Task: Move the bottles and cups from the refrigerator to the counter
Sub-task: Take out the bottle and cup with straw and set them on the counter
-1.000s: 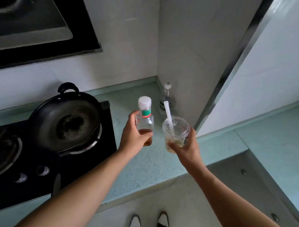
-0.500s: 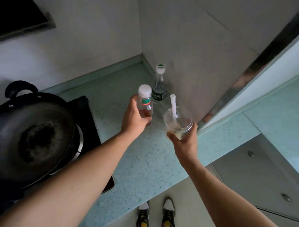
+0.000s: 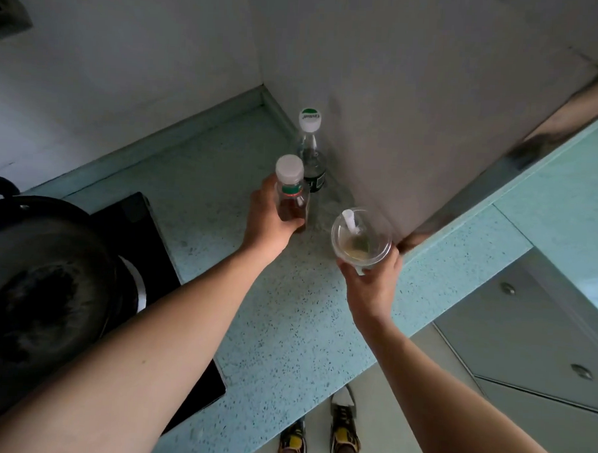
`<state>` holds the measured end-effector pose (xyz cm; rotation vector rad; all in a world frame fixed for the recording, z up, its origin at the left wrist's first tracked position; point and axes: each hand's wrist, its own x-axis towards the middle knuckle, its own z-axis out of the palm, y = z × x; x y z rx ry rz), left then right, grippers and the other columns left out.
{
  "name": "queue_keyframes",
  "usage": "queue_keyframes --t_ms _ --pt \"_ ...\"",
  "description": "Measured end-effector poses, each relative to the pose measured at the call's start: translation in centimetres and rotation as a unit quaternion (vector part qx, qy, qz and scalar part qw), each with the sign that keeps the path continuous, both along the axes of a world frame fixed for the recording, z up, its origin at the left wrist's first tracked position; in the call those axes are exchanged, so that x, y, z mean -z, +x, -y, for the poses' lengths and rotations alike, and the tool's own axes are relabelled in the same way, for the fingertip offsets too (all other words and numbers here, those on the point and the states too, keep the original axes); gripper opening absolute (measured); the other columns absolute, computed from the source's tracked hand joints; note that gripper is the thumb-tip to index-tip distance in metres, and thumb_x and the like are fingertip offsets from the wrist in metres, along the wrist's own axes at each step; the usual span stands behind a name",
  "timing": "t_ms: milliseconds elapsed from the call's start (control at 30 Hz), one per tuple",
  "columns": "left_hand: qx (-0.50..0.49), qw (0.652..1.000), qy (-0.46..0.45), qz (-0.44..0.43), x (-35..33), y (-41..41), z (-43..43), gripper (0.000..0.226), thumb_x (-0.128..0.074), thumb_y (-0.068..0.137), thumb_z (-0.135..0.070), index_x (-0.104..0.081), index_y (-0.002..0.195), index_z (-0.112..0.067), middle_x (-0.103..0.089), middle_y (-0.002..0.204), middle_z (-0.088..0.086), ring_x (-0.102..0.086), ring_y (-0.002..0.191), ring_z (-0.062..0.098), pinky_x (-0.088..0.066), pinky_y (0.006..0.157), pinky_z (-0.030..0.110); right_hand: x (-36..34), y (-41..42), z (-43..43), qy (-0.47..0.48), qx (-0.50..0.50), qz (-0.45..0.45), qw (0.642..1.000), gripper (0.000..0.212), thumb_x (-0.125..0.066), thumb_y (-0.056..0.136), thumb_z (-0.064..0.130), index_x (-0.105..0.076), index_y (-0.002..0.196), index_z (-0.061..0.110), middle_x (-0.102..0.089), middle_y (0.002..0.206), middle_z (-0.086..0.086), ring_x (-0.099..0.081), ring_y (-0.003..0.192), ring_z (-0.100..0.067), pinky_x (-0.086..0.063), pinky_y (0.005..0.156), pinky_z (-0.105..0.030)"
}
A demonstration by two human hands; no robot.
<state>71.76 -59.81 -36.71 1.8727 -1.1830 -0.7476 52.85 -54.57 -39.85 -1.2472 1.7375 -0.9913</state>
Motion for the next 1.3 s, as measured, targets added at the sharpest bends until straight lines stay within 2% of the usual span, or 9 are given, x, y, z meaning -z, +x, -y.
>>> queue_keyframes --t_ms 67,200,333,533,733,867,967,1067,1300 --pt "0.012 1.000 -0.009 -0.021 0.0 -0.1 0.1 0.090 -0.085 0.065 0.006 -0.044 0.143 -0.011 -0.050 0.113 -0.022 -0.049 0.110 0.000 -0.033 0.089 -0.005 0.0 -0.1 0.0 0.013 0.003 -0.004 1.000 0.081 -0.091 0.074 0.021 -0.045 0.140 0.013 -0.046 0.126 -0.004 -0.051 0.115 -0.022 -0.051 0.102 -0.049" --pt "0.032 0.998 0.019 -0.041 0.5 0.2 -0.1 0.110 -0.088 0.064 -0.001 -0.028 0.151 -0.029 -0.051 0.141 -0.008 -0.049 0.133 0.015 -0.043 0.112 0.037 -0.3 -0.3 -0.3 0.028 -0.006 -0.015 0.999 0.070 -0.089 0.077 0.022 -0.048 0.133 0.017 -0.049 0.120 -0.003 -0.056 0.105 -0.025 -0.054 0.094 -0.050" --pt "0.016 0.997 0.068 -0.036 0.1 0.4 -1.0 0.121 -0.088 0.069 -0.012 -0.008 0.157 -0.037 -0.041 0.156 0.003 -0.047 0.139 0.024 -0.043 0.112 0.049 -1.2 -0.7 -0.4 0.044 -0.022 -0.016 0.999 0.069 -0.088 0.077 0.022 -0.049 0.133 0.016 -0.048 0.124 -0.003 -0.054 0.112 -0.023 -0.050 0.103 -0.046" --pt "0.010 0.998 0.070 0.002 -0.5 0.7 -2.7 0.119 -0.087 0.073 -0.022 -0.004 0.158 -0.035 -0.043 0.149 0.014 -0.047 0.136 0.030 -0.044 0.111 0.049 -1.6 -0.6 0.1 0.052 0.008 -0.008 0.999 0.065 -0.090 0.067 0.033 -0.048 0.116 0.040 -0.062 0.121 0.003 -0.060 0.113 -0.020 -0.053 0.099 -0.050" --pt "0.028 0.997 0.075 0.010 -1.2 0.3 -4.8 0.111 -0.082 0.082 -0.026 -0.003 0.160 -0.032 -0.037 0.153 0.015 -0.049 0.134 0.028 -0.042 0.095 0.028 -1.0 -1.3 -0.6 0.045 -0.022 -0.024 0.998 0.069 -0.089 0.068 0.034 -0.055 0.128 0.033 -0.063 0.122 0.007 -0.061 0.115 -0.019 -0.054 0.098 -0.047" --pt "0.033 0.996 0.077 0.016 -2.2 0.1 -6.2 0.110 -0.081 0.083 -0.027 -0.002 0.159 -0.035 -0.036 0.153 0.015 -0.049 0.134 0.029 -0.046 0.102 0.033 1.0 -2.7 -0.6 0.053 -0.055 -0.040 0.996 0.078 -0.091 0.065 0.045 -0.055 0.133 0.034 -0.065 0.126 0.008 -0.063 0.116 -0.017 -0.058 0.094 -0.047" --pt "0.039 0.995 0.093 0.014 -3.1 -0.1 -7.7 0.108 -0.080 0.084 -0.030 -0.003 0.159 -0.035 -0.035 0.154 0.013 -0.048 0.134 0.026 -0.050 0.102 0.039 -3.2 -2.4 -2.5 0.077 -0.052 -0.040 0.995 0.083 -0.089 0.075 0.027 -0.043 0.144 0.024 -0.053 0.137 -0.003 -0.055 0.124 -0.024 -0.050 0.105 -0.050" --pt "0.083 0.991 0.097 0.034 -4.2 -0.5 -10.3 0.096 -0.076 0.087 -0.034 -0.013 0.159 -0.029 -0.037 0.152 0.007 -0.044 0.137 0.020 -0.047 0.108 0.041 -5.6 -3.6 -4.6 0.067 -0.050 -0.081 0.993 0.078 -0.080 0.086 0.022 -0.036 0.150 0.019 -0.045 0.144 -0.010 -0.050 0.130 -0.027 -0.045 0.111 -0.046" --pt "0.234 0.970 0.036 0.055 -9.8 -2.1 -15.4 0.071 -0.071 0.089 -0.036 -0.037 0.152 -0.030 -0.039 0.144 -0.011 -0.042 0.136 0.005 -0.041 0.113 0.040 -12.8 -7.8 -8.7 -0.033 -0.179 -0.124 0.976 0.063 -0.070 0.094 0.037 -0.045 0.151 0.025 -0.051 0.146 0.002 -0.049 0.131 -0.012 -0.046 0.110 -0.042"
